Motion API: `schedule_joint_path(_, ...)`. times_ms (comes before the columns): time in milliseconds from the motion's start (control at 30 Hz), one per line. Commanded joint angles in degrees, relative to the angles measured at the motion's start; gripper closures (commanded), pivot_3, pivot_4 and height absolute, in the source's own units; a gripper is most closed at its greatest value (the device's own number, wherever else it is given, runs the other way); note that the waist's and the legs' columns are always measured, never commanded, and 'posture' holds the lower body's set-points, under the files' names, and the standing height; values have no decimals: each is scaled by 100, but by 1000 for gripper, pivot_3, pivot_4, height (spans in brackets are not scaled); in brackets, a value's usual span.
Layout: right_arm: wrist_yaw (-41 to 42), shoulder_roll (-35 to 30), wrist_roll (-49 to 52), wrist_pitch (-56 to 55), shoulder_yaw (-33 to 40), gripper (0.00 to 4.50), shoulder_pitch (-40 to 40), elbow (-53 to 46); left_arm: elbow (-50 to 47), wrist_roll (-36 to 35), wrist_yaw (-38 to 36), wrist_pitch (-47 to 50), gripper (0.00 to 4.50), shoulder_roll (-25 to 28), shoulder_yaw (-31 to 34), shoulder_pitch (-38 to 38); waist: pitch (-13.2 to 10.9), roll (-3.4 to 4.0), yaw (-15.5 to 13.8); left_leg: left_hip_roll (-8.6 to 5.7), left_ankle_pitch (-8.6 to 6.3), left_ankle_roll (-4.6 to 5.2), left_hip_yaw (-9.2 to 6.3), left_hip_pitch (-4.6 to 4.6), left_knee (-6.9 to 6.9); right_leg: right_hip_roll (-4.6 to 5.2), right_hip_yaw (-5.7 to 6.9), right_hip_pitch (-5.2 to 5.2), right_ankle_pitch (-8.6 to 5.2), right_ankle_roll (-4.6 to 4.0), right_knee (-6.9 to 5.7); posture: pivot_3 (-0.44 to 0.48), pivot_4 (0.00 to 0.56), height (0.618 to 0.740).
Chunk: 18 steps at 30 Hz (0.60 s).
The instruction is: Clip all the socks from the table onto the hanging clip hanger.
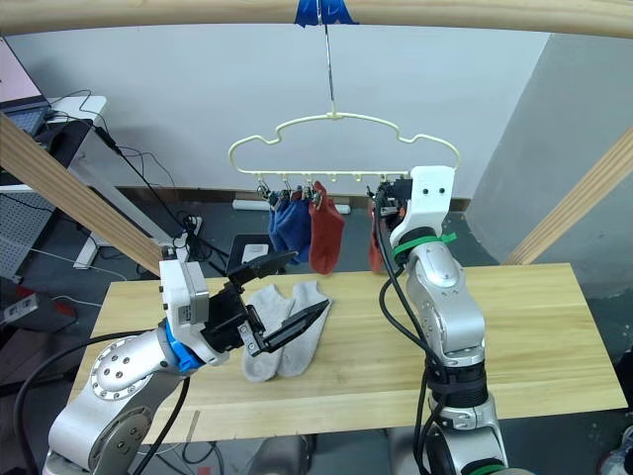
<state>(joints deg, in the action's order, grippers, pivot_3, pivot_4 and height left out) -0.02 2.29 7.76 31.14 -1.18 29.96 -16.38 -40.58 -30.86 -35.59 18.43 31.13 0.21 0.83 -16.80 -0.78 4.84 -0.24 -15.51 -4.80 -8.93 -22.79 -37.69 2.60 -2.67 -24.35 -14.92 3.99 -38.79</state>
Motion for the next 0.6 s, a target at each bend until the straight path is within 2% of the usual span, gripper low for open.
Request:
schedule_joint_path(33,16,19,36,-44,-24,2874,-3,-295,-283,-47,30,-3,0,-31,-50,-39,0,0,0,0,0,0,0,0,0,0,0,0,0,0,0,-66,268,740)
schedule_joint_path(67,18,19,41,-42,-21,2874,-8,-293,-289,-46,35,7,0,-35,-53,-46,0,0,0,0,0,0,0,0,0,0,0,0,0,0,0,-65,268,740)
schedule_joint_path(133,21,25,66,-36,3,3248,-20,-295,-306,-47,48,27,0,-41,-63,-55,0,0,0,0,0,0,0,0,0,0,0,0,0,0,0,-67,266,740)
schedule_joint_path(300,136,-78,159,47,79,4405,-42,-330,-339,-57,50,78,0,-49,-93,-49,0,0,1,0,0,0,0,0,0,0,0,0,0,0,0,-75,260,740)
schedule_joint_path(600,1172,-1227,1113,1005,773,4490,297,-334,56,219,-28,215,0,126,-258,242,0,0,0,-3,0,0,1,-1,0,2,0,2,0,0,4,-98,255,740)
